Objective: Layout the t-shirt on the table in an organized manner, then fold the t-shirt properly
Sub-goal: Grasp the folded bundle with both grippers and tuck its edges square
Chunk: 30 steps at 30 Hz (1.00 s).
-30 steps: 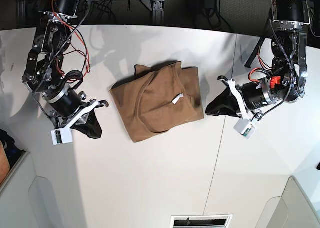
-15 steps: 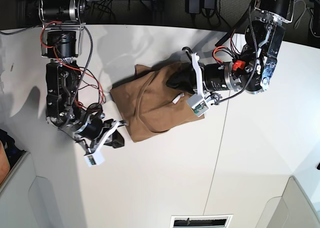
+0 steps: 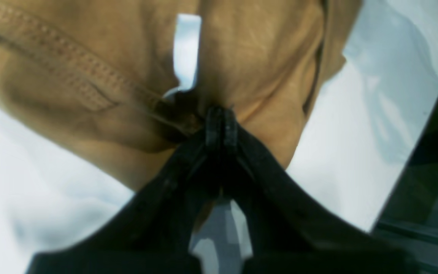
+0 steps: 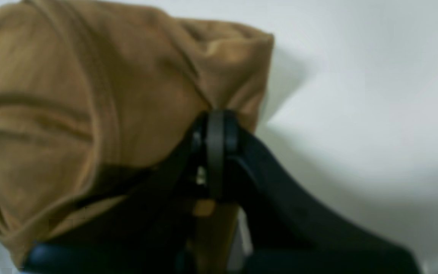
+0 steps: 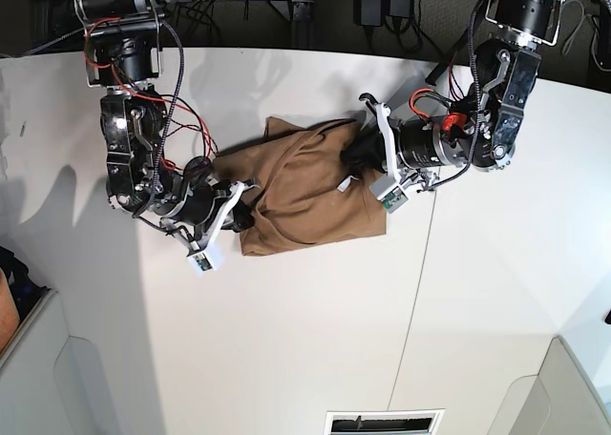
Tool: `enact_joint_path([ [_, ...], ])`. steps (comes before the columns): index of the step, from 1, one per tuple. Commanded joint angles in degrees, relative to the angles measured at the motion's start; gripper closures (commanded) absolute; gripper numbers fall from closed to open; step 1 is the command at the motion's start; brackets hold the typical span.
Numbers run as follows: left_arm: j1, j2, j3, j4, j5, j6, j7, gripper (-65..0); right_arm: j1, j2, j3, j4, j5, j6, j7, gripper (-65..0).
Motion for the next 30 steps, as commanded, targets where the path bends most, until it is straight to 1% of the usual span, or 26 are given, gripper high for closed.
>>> enact_joint_path([
  [1, -1.7, -0.4, -0.3, 0.7, 0.5, -0.3, -1.1, 0.0, -0.3, 0.2, 0.1, 1.8, 0.9, 0.4, 0.0, 0.0],
  [4, -3.6, -0.4, -0.3, 0.5, 2.8, -0.3, -1.9, 0.0, -3.7, 0.2, 0.1, 5.7, 1.6, 0.4, -0.2, 0.0],
  [6, -4.9, -0.4, -0.3, -0.4, 4.0, -0.3, -2.8, 0.0, -6.3, 0.1, 0.1, 9.4, 3.4, 0.4, -0.7, 0.0],
  [9, -7.1, 0.0, -0.2, -3.8, 4.2, -0.3, -4.3, 0.0, -9.8, 0.1, 0.0, 14.6, 7.1, 0.4, -2.3, 0.0],
  [12, -9.6, 1.0, -0.2, -7.3, 4.4, -0.3, -5.1, 0.0, -12.5, -0.4, -0.2, 17.4, 8.5, 0.4, -4.0, 0.0],
  [16, -13.4, 1.9, -0.2, -10.3, 5.7, -0.3, -6.3, 0.0, -16.2, -1.7, -0.4, 20.1, 9.4, 0.5, -4.1, 0.0],
  [21, -17.3, 1.9, 0.0, -10.8, 5.6, -0.3, -6.1, 0.0, -20.2, -4.3, -0.5, 22.7, 10.2, 0.7, -4.3, 0.0],
  [24, -18.7, 1.9, 2.0, -10.8, 5.6, -0.3, -6.1, 0.0, -21.1, -5.1, -0.8, 23.2, 10.9, 0.7, -4.5, 0.0],
  [28, -18.8, 1.9, 6.3, -10.8, 5.7, -0.3, -5.5, 0.0, -21.5, -5.1, -1.9, 23.4, 11.8, 0.7, -4.9, 0.0],
  [30, -18.8, 1.9, 7.4, -10.8, 5.7, -0.3, -5.0, 0.0, -21.5, -5.1, -1.9, 23.7, 11.8, 0.7, -5.0, 0.0],
])
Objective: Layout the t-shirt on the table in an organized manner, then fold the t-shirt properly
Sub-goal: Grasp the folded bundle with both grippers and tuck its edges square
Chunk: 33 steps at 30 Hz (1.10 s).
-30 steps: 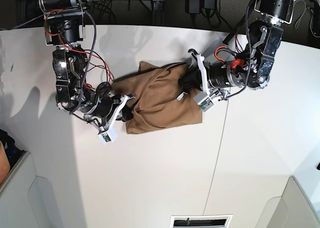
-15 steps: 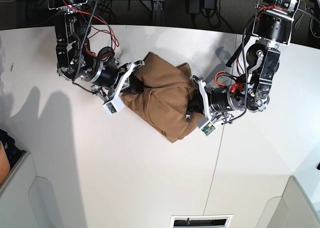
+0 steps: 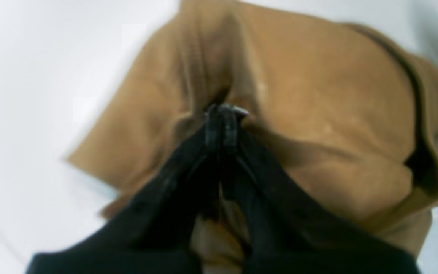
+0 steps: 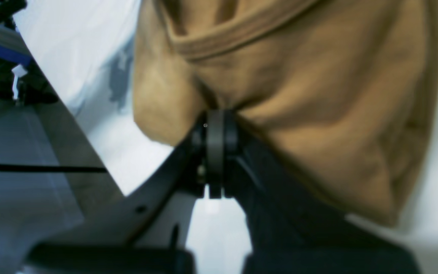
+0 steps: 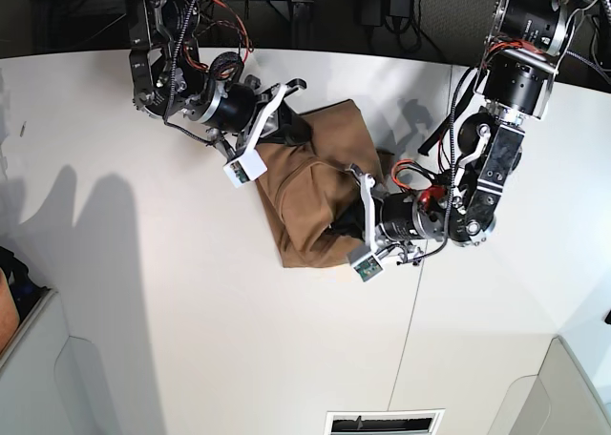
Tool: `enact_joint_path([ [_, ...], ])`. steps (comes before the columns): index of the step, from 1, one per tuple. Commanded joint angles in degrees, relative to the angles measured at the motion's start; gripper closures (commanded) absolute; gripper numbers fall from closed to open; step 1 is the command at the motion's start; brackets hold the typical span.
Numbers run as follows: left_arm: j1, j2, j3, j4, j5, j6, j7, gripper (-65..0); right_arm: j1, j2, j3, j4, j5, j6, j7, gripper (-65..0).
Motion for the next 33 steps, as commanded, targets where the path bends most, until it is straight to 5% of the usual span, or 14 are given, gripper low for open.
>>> enact_joint_path([
  [1, -1.5, -0.4, -0.5, 0.9, -0.8, -0.3, -1.0, 0.0, 0.6, -0.1, 0.0, 1.7, 1.3, 0.5, 1.0, 0.0],
  [8, -2.0, -1.6, -5.8, 5.7, -2.9, -0.3, 2.7, 0.0, 0.7, -0.2, 3.0, 6.2, -0.2, 0.5, 0.7, 0.0],
  [14, 0.2, -7.5, -6.5, 12.6, -17.9, -0.3, 10.8, 0.0, 2.0, 0.0, 10.4, 6.6, -1.7, 0.4, 2.3, 0.0],
  [20, 6.6, -8.2, -6.5, 13.5, -15.7, -0.3, 7.2, 0.0, 5.5, 0.3, 14.0, 2.1, -2.6, 0.4, 3.8, 0.0],
  [26, 8.9, -4.7, -6.5, 10.4, -8.4, -0.3, 3.3, 0.0, 8.2, 0.1, 10.0, -1.6, -2.6, 0.4, 3.7, 0.0],
  [33, 7.1, -1.4, -6.5, 3.7, -7.0, -0.3, 3.0, 0.0, 7.9, 0.0, 4.4, -1.6, -2.5, 0.4, 0.9, 0.0],
])
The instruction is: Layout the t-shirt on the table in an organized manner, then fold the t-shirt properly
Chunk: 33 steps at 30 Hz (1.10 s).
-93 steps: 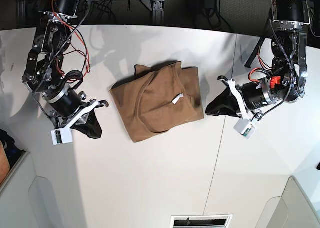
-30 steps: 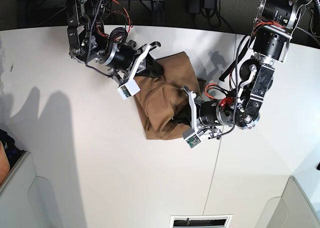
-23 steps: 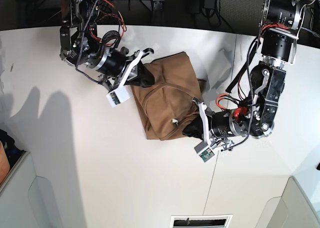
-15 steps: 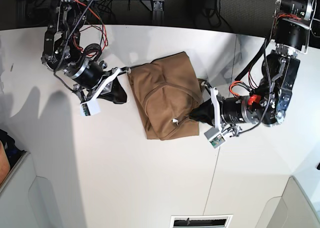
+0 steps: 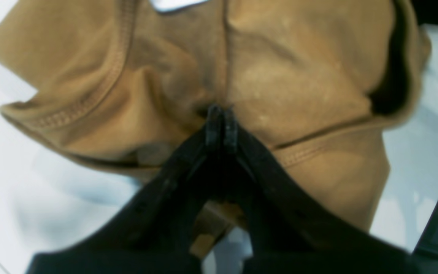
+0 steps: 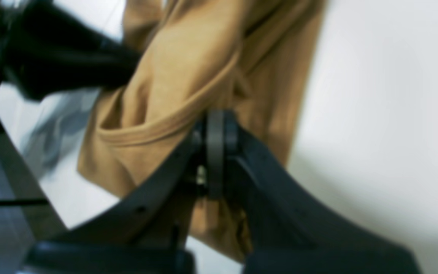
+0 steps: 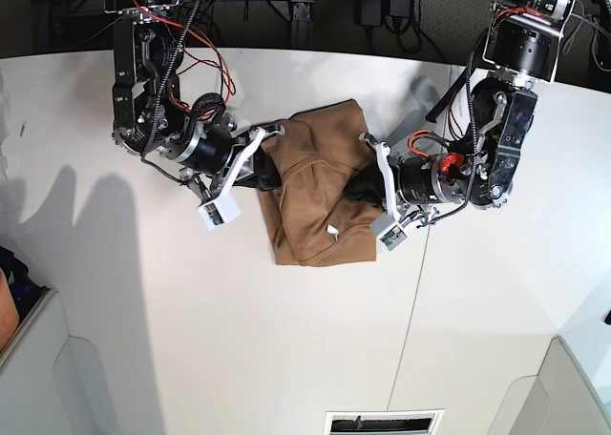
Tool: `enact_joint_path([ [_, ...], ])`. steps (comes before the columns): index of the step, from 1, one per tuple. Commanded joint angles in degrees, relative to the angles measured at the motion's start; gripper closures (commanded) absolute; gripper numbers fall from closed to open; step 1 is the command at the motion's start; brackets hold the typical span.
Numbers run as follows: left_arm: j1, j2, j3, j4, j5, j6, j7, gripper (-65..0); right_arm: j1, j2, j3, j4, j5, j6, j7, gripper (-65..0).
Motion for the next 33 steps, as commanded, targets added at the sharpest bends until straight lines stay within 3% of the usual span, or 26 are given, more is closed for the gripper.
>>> enact_joint_path([
  [1, -1.4, -0.1, -0.3, 0.6, 0.4, -0.2, -1.2, 0.0, 0.8, -0.2, -0.3, 0.9, 1.3, 0.4, 0.6, 0.0],
  [5, -2.9, -0.2, -0.3, 0.6, 2.5, -0.2, -1.6, 0.0, -0.3, -0.5, -0.7, 0.9, 4.6, 0.4, 0.6, 0.0],
  [14, -3.9, -0.5, -0.7, 1.4, 2.2, -0.2, -1.2, 0.0, -3.2, -2.0, 0.0, 1.8, 2.2, 0.4, 0.8, 0.0],
  [21, -3.5, -7.6, -2.9, 9.7, -8.2, -0.2, 3.8, 0.0, -3.9, -1.5, 6.0, 9.5, 0.7, 0.4, -1.2, 0.0],
  [25, -2.5, -12.2, -4.1, 14.1, -13.8, -0.2, 8.4, 0.0, -4.9, 1.9, 9.3, 11.8, 2.1, 0.3, -2.5, 0.0],
  [33, 11.1, -18.3, -13.3, 21.6, -15.8, -0.2, 9.2, 0.0, -16.9, 9.8, 17.3, 20.1, 9.9, 0.4, -3.4, 0.0],
])
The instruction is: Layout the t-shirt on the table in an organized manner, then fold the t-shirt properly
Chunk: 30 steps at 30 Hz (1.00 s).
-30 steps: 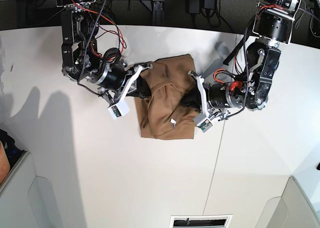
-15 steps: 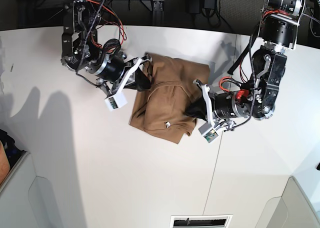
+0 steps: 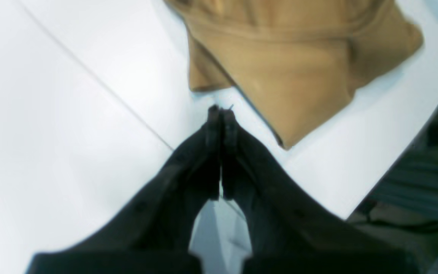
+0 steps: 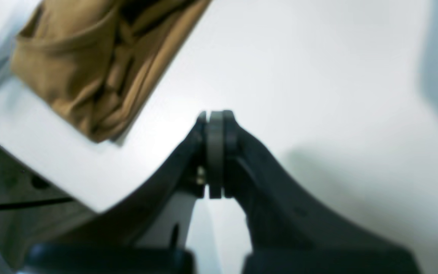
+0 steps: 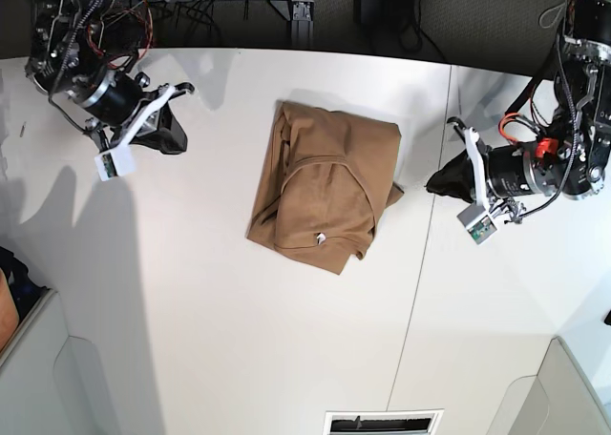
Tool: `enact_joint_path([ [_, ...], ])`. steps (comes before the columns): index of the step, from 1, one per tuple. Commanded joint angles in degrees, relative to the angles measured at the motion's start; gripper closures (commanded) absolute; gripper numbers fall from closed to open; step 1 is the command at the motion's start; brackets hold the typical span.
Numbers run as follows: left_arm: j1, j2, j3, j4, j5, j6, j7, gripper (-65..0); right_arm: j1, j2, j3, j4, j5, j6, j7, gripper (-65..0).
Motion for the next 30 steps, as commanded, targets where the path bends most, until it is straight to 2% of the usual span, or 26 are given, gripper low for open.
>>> enact_joint_path([
  [1, 1.4, -1.3, -2.3, 2.3, -1.7, -0.2, -0.3, 0.0, -1.9, 1.3, 0.8, 2.1, 2.0, 0.5, 0.7, 0.0],
  [5, 11.3, -2.4, -8.6, 8.2, -5.5, -0.2, 2.3, 0.0, -10.1, 2.3, 1.2, 6.5, 2.9, 0.5, -0.1, 0.0],
  [9, 22.0, -2.4, -11.9, 13.8, -5.6, -0.2, 3.1, 0.0, -17.9, 2.3, 1.2, 9.6, 6.2, 0.6, -2.6, 0.0],
  [15, 37.9, -2.4, -12.0, 16.3, -3.4, -0.2, 3.2, 0.0, -28.3, 2.3, 1.1, 10.4, 7.8, 0.6, -5.7, 0.0],
  [19, 46.3, -2.4, -10.9, 15.5, 1.0, -0.2, 1.8, 0.0, -34.4, 2.3, 1.1, 9.3, 7.7, 0.6, -6.1, 0.0],
  [24, 48.7, -2.3, -4.2, 8.6, 7.9, -0.2, 0.2, 0.0, -35.8, 2.3, -0.5, 4.1, 7.7, 0.5, -13.9, 0.0],
  [27, 47.8, -1.3, 1.6, 1.1, 11.8, -0.2, -5.1, 0.0, -35.5, 2.3, -1.7, -1.1, 7.5, -0.1, -14.4, 0.0],
  [30, 43.8, 1.0, 7.7, -7.5, 17.0, -0.2, -6.8, 0.0, -33.4, 2.3, -3.9, -6.7, 4.3, -0.8, -14.4, 0.0],
])
